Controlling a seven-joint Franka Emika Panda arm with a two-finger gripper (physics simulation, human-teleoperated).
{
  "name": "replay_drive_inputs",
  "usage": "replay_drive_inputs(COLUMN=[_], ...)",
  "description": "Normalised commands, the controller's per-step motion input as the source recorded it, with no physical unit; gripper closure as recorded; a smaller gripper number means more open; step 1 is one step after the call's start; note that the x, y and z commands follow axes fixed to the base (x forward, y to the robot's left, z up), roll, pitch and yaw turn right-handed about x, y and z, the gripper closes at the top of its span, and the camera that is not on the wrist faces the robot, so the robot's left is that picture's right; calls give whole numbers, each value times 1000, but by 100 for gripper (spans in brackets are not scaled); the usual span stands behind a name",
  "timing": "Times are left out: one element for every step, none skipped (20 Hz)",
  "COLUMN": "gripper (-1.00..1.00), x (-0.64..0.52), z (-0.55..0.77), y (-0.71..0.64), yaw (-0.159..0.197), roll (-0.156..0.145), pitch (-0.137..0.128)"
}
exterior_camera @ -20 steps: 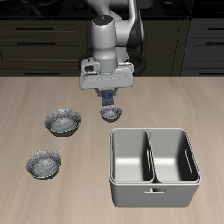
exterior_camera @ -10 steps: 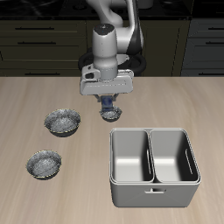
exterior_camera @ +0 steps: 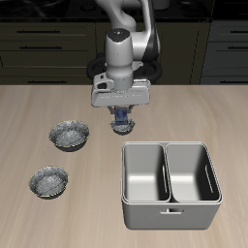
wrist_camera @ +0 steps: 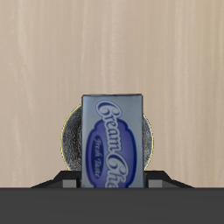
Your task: Place the cream cheese in the smallest bowl
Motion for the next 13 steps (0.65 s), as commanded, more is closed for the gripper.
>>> replay_drive_inputs(gripper=[-100,-100,-100,-100,-100,-100,-100,-100,-100,-100,-100,-100,-100], x=[-71,-148,-170,-68,-55,-115,70,-194,-20,-128,-22,-87,-156], z=[27,153,133,141,125,86,11,100,59,100,125,186,279], y=[44,232,220,121,126,98,40,80,79,62,56,31,96], yaw=[-33,19,-27,35,22,-31,0,-10,4,36,-13,-94,-12], roll=[25,30,66,0,-17,41,0,6,-6,17,-7,-33,15], pitch=[15,-35,-4,-38,-52,1,0,-6,-21,-39,-15,-8,-66])
